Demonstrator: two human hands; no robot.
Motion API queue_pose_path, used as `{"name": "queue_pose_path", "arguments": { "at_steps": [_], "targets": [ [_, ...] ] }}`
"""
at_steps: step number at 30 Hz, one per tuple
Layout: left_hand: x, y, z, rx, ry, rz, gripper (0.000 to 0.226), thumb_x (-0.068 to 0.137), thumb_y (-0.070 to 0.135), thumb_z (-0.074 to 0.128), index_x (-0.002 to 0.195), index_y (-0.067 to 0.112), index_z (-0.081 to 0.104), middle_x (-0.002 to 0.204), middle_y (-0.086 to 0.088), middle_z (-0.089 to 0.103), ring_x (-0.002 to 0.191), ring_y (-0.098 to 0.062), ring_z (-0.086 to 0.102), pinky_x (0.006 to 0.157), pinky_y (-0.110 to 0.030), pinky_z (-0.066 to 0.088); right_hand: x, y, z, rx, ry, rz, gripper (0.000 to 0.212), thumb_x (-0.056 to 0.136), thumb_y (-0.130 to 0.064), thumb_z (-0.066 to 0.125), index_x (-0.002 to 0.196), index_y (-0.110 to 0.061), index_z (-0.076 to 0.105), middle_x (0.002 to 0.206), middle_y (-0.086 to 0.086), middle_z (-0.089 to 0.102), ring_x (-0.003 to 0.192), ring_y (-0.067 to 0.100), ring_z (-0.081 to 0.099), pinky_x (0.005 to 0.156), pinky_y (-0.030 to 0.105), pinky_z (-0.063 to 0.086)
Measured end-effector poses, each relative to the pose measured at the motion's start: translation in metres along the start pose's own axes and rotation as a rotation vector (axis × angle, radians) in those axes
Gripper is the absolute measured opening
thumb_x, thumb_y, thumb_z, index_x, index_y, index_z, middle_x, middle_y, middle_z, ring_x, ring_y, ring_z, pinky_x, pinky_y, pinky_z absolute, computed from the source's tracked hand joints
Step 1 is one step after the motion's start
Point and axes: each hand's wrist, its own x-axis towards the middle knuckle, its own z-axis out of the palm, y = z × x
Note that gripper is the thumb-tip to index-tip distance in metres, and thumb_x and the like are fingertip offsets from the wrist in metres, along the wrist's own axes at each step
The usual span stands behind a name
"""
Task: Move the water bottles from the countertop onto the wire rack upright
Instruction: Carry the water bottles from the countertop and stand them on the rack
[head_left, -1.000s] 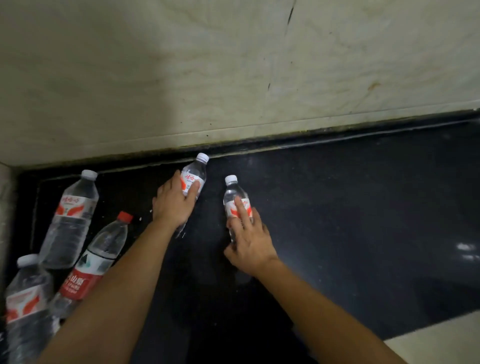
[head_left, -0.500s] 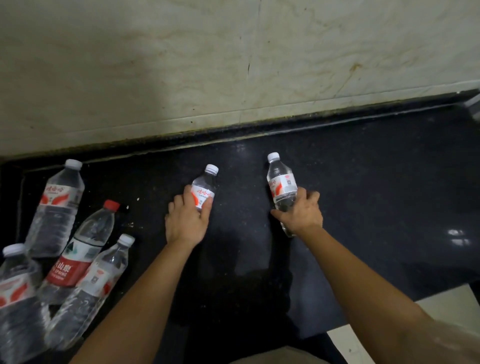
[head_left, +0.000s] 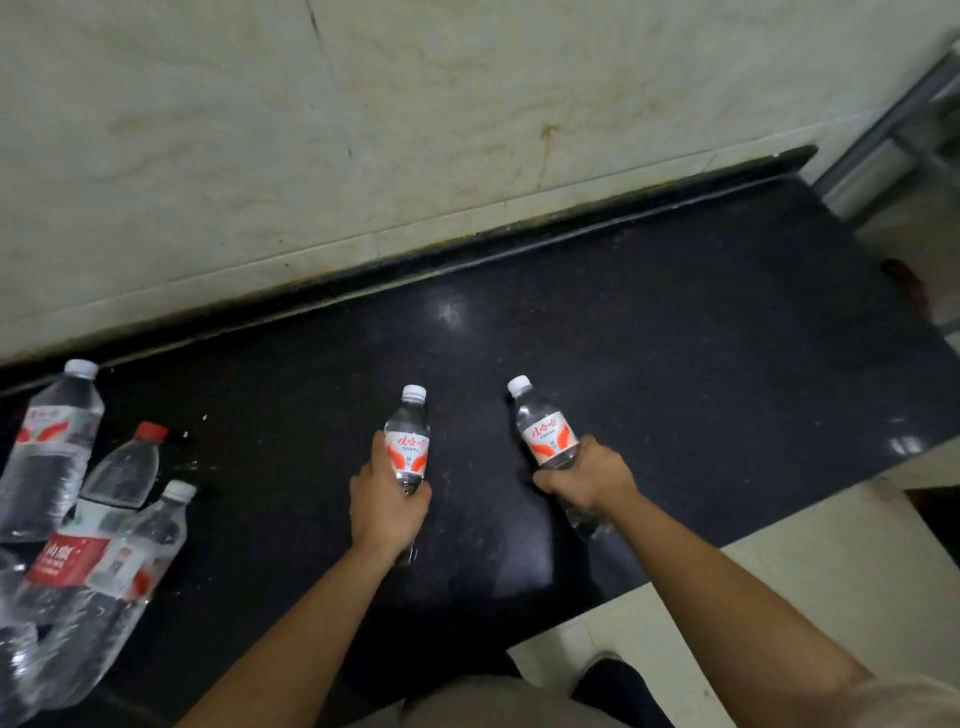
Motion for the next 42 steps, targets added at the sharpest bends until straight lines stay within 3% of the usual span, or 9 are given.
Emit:
{"name": "queue_pose_path", "arguments": {
  "at_steps": [5,9,11,16,22,29,36,39,42],
  "targets": [
    [-0.054,0.063,0.035,-0.183,0.057,0.153,0.078,0.071,0.018,0.079,0.140,0.030,0.043,0.105,0.003,0.067,0.093,-0.022,0.065,0.077,-0.032,0.050,-0.022,0.071,-0.044,0.378,0.020,0.006,0.039,0.069,-0.055,0.073,0.090,-0.023,0.066,0.094,-0.001,0.071,0.084,0.019,0.066,0.074,0.029,0.052],
    [-0.105,0.164,0.070,-0.316,0.151,0.227,0.086,0.064,0.020,0.083,0.140,0.033,0.044,0.114,0.005,0.065,0.103,-0.019,0.062,0.086,-0.035,0.049,-0.050,0.151,-0.105,0.620,0.184,-0.101,0.028,0.071,-0.045,0.074,0.086,-0.023,0.068,0.083,-0.006,0.072,0.078,0.014,0.069,0.077,0.033,0.059],
    [-0.133,0.232,0.089,-0.382,0.182,0.290,0.089,0.063,0.020,0.085,0.142,0.026,0.044,0.121,0.000,0.059,0.113,-0.023,0.057,0.095,-0.037,0.047,-0.067,0.194,-0.147,0.740,0.303,-0.171,0.034,0.067,-0.046,0.074,0.092,-0.024,0.065,0.089,-0.007,0.072,0.083,0.015,0.069,0.081,0.037,0.059],
    [-0.216,0.391,0.129,-0.517,0.140,0.583,0.073,0.062,0.017,0.084,0.128,0.022,0.053,0.112,-0.001,0.052,0.099,-0.021,0.058,0.089,-0.038,0.050,-0.103,0.312,-0.257,0.964,0.613,-0.271,0.048,0.060,-0.043,0.078,0.103,-0.027,0.063,0.098,-0.008,0.073,0.090,0.015,0.071,0.089,0.044,0.059],
    [-0.296,0.525,0.175,-0.605,-0.021,0.893,0.080,0.066,0.007,0.082,0.133,0.029,0.043,0.104,0.013,0.065,0.092,-0.004,0.065,0.083,-0.024,0.051,-0.131,0.426,-0.351,1.206,0.872,-0.343,0.064,0.051,-0.032,0.076,0.113,-0.017,0.065,0.101,0.001,0.075,0.091,0.017,0.071,0.077,0.035,0.057],
    [-0.303,0.617,0.257,-0.678,-0.180,0.934,0.081,0.067,0.015,0.090,0.132,0.020,0.043,0.112,0.001,0.064,0.096,-0.010,0.067,0.085,-0.030,0.056,-0.095,0.507,-0.403,1.405,0.934,-0.388,0.056,0.068,-0.038,0.084,0.115,-0.013,0.066,0.100,0.009,0.076,0.090,0.025,0.073,0.082,0.041,0.059],
    [-0.260,0.745,0.340,-0.810,-0.258,0.953,0.065,0.084,0.047,0.067,0.136,0.014,0.046,0.119,-0.001,0.065,0.097,0.000,0.064,0.079,-0.009,0.049,0.003,0.548,-0.502,1.391,0.915,-0.408,0.040,0.083,-0.051,0.078,0.109,-0.022,0.071,0.099,0.003,0.078,0.093,0.021,0.074,0.095,0.052,0.057],
    [-0.239,0.796,0.360,-0.821,-0.339,0.952,0.065,0.084,0.052,0.060,0.138,0.018,0.044,0.125,0.002,0.063,0.107,-0.001,0.063,0.098,-0.026,0.051,0.041,0.552,-0.560,1.389,0.886,-0.419,0.060,0.073,-0.064,0.078,0.117,-0.025,0.069,0.106,-0.002,0.078,0.102,0.020,0.074,0.100,0.053,0.054],
    [-0.221,0.841,0.372,-0.801,-0.355,0.946,0.057,0.088,0.048,0.065,0.134,0.022,0.044,0.128,0.001,0.061,0.116,-0.014,0.062,0.104,-0.047,0.049,0.074,0.555,-0.609,1.391,0.914,-0.458,0.051,0.080,-0.053,0.080,0.120,-0.023,0.067,0.109,-0.003,0.078,0.104,0.018,0.073,0.100,0.051,0.054]
  ]
}}
